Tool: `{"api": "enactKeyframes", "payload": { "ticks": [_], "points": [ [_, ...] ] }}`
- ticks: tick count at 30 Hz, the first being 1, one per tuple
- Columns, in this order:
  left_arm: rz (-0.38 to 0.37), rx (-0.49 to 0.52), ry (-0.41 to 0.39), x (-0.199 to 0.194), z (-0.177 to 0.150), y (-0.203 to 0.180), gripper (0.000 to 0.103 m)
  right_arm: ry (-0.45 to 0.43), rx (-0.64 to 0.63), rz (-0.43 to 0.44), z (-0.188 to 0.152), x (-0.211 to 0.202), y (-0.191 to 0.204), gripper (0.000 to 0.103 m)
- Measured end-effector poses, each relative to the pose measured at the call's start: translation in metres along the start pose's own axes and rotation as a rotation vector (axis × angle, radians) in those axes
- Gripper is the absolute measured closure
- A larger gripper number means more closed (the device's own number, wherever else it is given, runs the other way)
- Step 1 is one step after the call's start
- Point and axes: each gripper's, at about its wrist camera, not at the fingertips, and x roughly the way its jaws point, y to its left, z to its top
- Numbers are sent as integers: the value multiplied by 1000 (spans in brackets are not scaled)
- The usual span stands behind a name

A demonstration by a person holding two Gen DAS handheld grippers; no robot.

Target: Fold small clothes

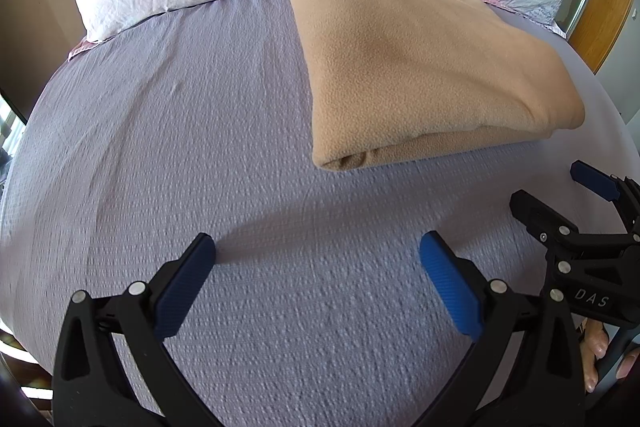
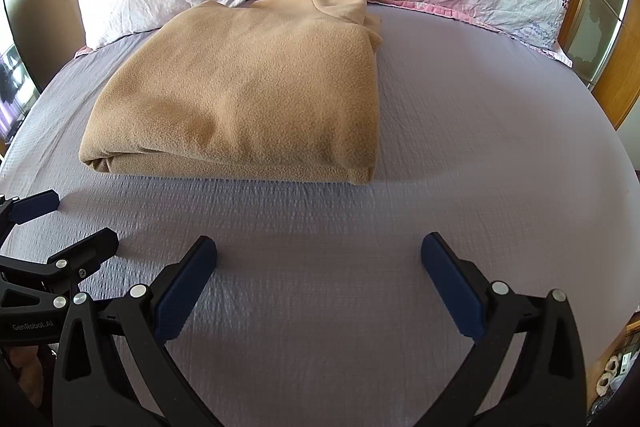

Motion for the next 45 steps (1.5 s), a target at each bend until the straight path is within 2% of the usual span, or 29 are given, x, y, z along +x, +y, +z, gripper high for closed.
{"api": "enactKeyframes", "payload": {
  "ticks": [45],
  "points": [
    [1,-3,3,1,2,1,2,-3,3,-2,1,-1,0,1]
  ]
}}
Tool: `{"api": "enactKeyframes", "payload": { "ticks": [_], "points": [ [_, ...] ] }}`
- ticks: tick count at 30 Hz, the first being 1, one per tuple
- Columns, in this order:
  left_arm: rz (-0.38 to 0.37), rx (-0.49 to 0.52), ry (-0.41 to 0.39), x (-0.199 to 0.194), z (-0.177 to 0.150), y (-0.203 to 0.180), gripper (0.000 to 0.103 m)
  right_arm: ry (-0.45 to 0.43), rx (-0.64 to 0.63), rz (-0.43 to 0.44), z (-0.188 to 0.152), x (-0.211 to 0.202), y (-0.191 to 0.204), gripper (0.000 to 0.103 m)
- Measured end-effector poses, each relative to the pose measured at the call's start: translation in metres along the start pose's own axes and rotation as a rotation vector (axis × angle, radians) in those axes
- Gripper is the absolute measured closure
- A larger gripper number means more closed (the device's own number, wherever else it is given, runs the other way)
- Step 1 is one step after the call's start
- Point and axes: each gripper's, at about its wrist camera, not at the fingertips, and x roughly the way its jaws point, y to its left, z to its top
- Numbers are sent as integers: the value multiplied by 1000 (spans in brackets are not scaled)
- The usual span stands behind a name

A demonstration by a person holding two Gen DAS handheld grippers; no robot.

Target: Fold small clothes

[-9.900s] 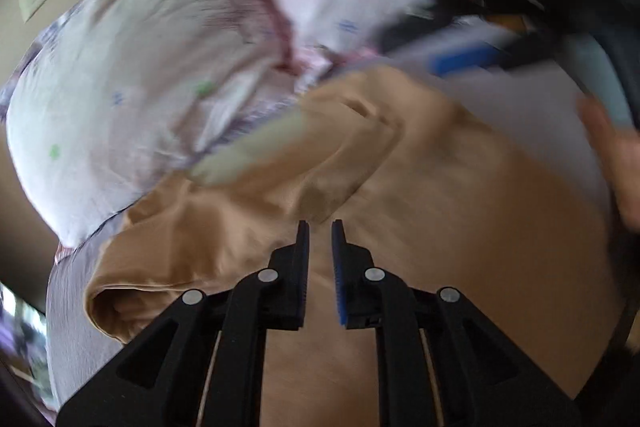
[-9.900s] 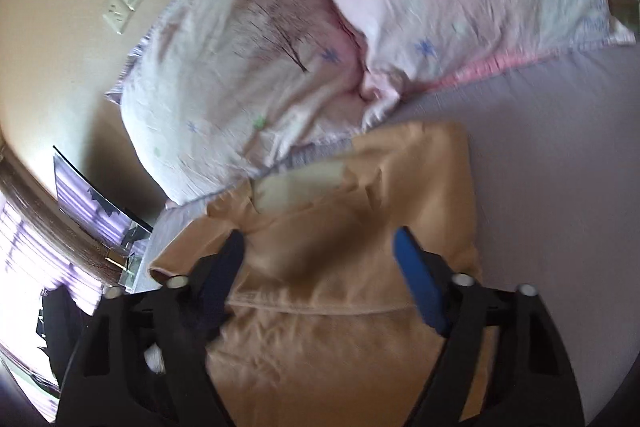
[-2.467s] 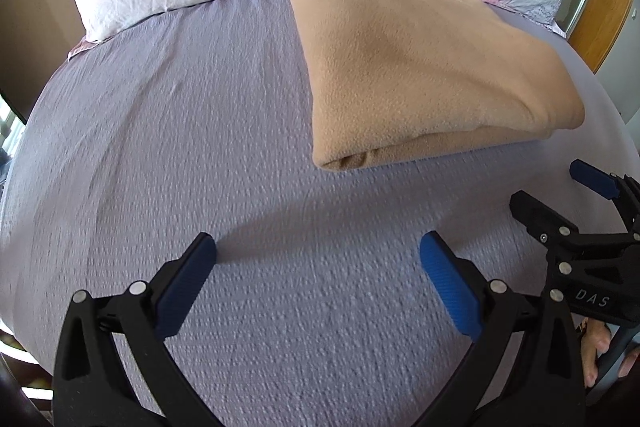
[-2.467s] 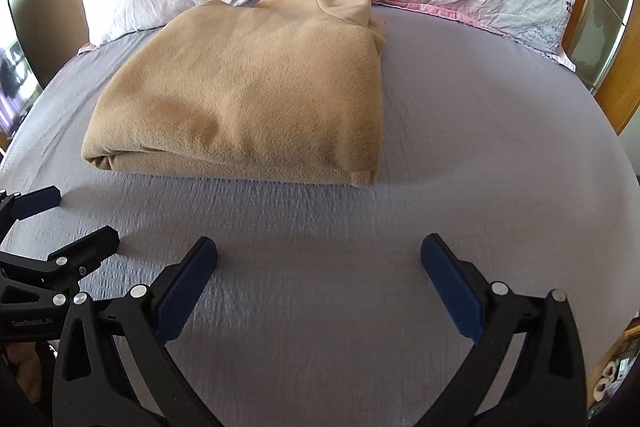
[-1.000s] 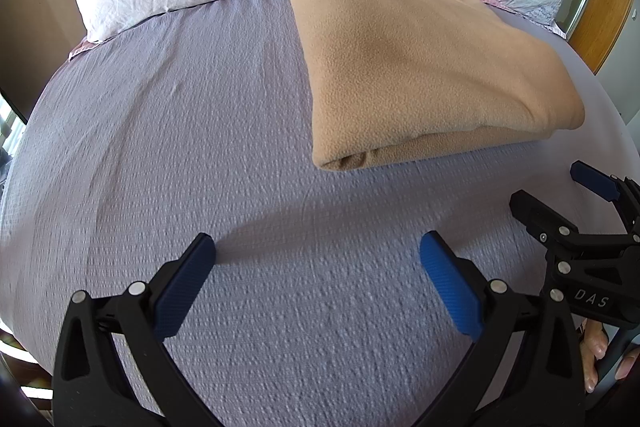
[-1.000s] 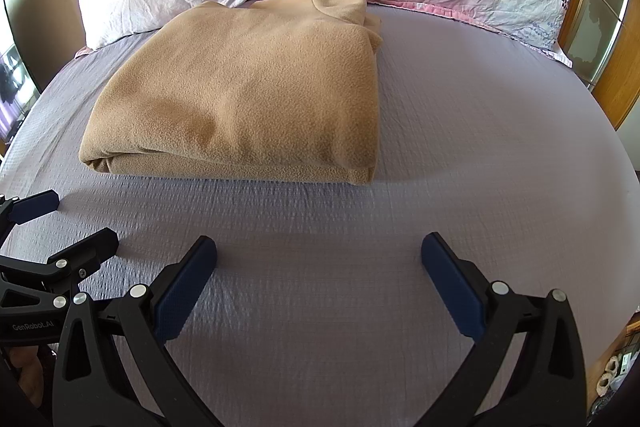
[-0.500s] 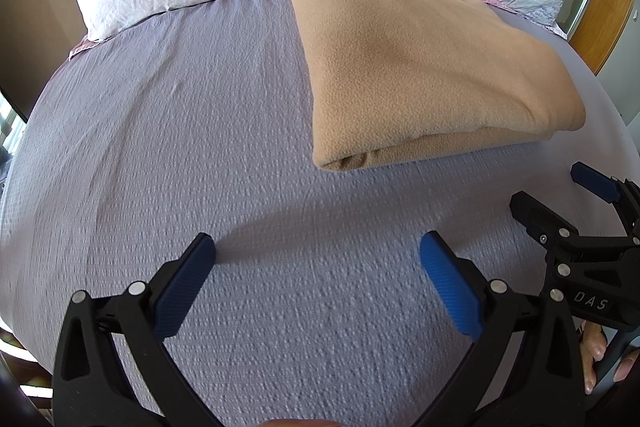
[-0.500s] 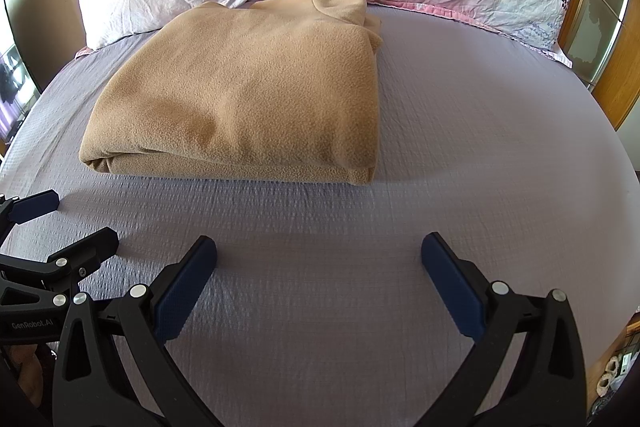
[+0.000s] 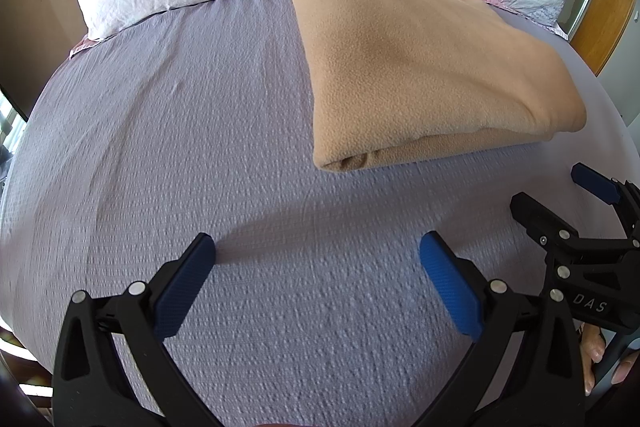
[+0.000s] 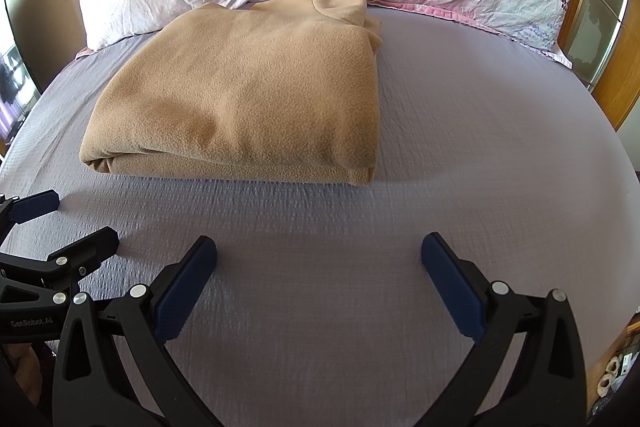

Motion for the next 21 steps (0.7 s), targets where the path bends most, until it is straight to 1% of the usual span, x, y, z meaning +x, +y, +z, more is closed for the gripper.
{"api": "enactKeyframes", "payload": {
  "ticks": [21],
  "points": [
    [7,-9,-3,1,-2,0,2,-3,3,-2,1,0,0,1]
  ]
}}
